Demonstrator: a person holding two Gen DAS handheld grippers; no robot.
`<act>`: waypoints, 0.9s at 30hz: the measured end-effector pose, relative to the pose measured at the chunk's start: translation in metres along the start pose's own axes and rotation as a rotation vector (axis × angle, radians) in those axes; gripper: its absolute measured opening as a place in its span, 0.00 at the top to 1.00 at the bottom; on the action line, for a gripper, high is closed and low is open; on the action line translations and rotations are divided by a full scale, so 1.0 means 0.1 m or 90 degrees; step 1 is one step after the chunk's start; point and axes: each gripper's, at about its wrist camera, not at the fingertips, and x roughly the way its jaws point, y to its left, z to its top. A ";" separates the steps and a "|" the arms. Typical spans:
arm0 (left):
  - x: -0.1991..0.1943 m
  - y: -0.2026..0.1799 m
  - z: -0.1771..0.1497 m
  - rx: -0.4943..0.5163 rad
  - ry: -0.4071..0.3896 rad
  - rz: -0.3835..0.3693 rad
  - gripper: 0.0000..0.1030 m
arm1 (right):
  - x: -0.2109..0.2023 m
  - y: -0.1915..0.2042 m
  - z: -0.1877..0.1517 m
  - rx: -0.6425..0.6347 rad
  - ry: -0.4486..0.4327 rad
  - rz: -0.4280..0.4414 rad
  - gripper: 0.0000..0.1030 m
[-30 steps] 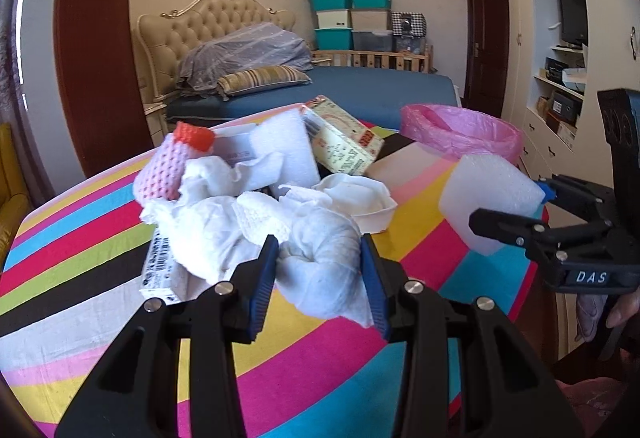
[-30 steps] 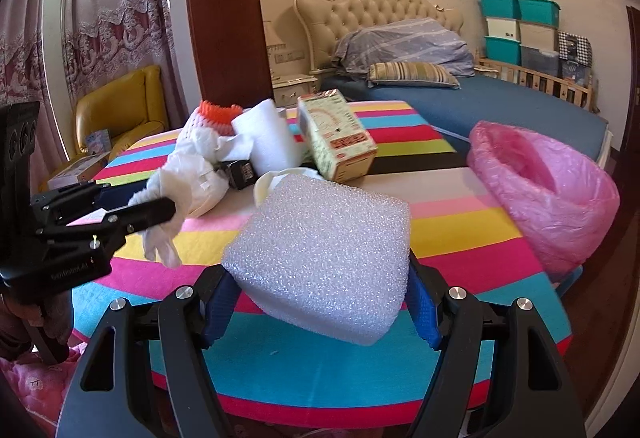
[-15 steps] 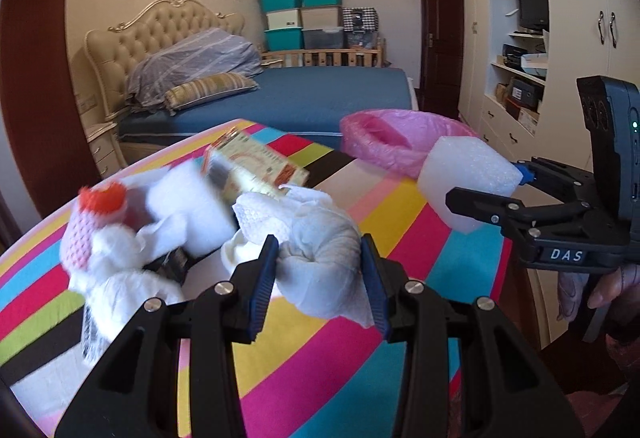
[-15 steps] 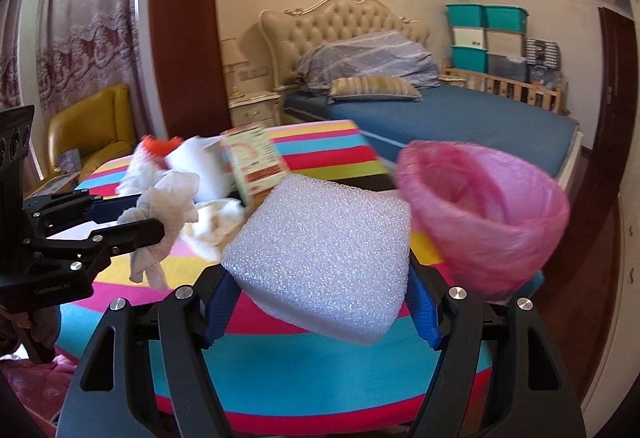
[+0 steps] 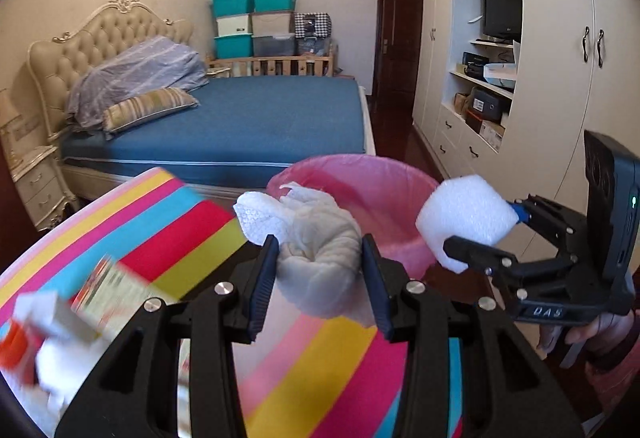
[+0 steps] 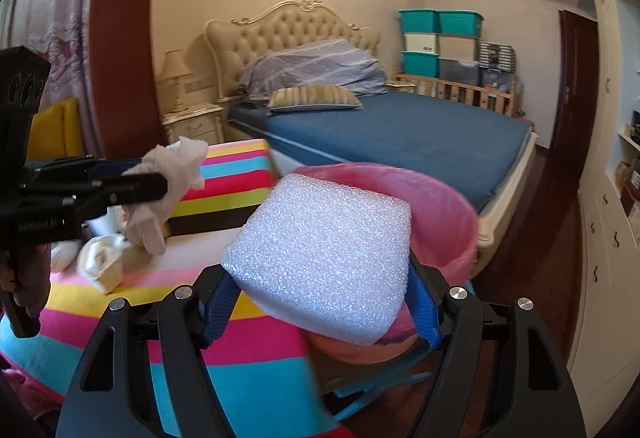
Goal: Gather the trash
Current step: 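Carry both items over the pink bin and open both tools, then return to the table and grasp the white paper cup with the right tool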
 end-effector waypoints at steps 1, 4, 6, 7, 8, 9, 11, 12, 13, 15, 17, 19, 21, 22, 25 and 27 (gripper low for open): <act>0.12 -0.02 0.08 0.002 0.001 -0.004 0.59 | 0.03 -0.06 0.02 0.004 -0.001 -0.004 0.33; 0.38 -0.10 0.26 0.017 0.005 -0.010 0.59 | 0.13 -0.26 0.08 0.014 -0.006 -0.011 0.33; 0.51 -0.13 0.35 0.016 0.009 -0.021 0.59 | 0.19 -0.34 0.12 0.012 -0.008 -0.016 0.33; 0.62 -0.14 0.42 0.011 0.013 -0.030 0.59 | 0.23 -0.39 0.14 0.010 -0.013 -0.015 0.33; 0.69 -0.15 0.46 0.008 0.015 -0.034 0.59 | 0.25 -0.41 0.16 0.009 -0.016 -0.014 0.33; 0.75 -0.15 0.49 0.004 0.017 -0.037 0.59 | 0.29 -0.45 0.17 0.008 -0.017 -0.013 0.33; 0.90 -0.13 0.56 -0.007 0.026 -0.049 0.59 | 0.39 -0.51 0.20 0.005 -0.016 -0.016 0.33; 0.97 -0.13 0.58 -0.011 0.030 -0.054 0.59 | 0.44 -0.52 0.21 0.001 -0.016 -0.017 0.33; 1.05 -0.12 0.63 -0.015 0.034 -0.057 0.58 | 0.48 -0.55 0.21 -0.002 -0.017 -0.015 0.33; 1.20 -0.10 0.71 -0.027 0.038 -0.068 0.39 | 0.58 -0.60 0.20 -0.003 -0.016 -0.003 0.31; 1.26 -0.08 0.77 -0.035 0.030 -0.056 0.25 | 0.63 -0.66 0.19 0.008 -0.017 0.008 0.23; 1.26 -0.04 0.81 -0.046 0.021 -0.030 0.21 | 0.65 -0.73 0.16 0.017 -0.019 0.009 0.18; 1.21 0.00 0.82 -0.059 0.021 -0.033 0.14 | 0.63 -0.76 0.13 0.023 -0.018 0.004 0.18; 1.15 0.02 0.80 -0.059 0.014 -0.028 0.13 | 0.59 -0.76 0.12 0.025 -0.022 0.004 0.18; 0.94 0.03 0.70 -0.034 0.004 0.013 0.08 | 0.42 -0.74 0.07 0.032 -0.028 0.000 0.18; 0.78 0.01 0.61 -0.024 -0.001 0.025 0.05 | 0.28 -0.67 0.03 0.038 -0.034 -0.002 0.18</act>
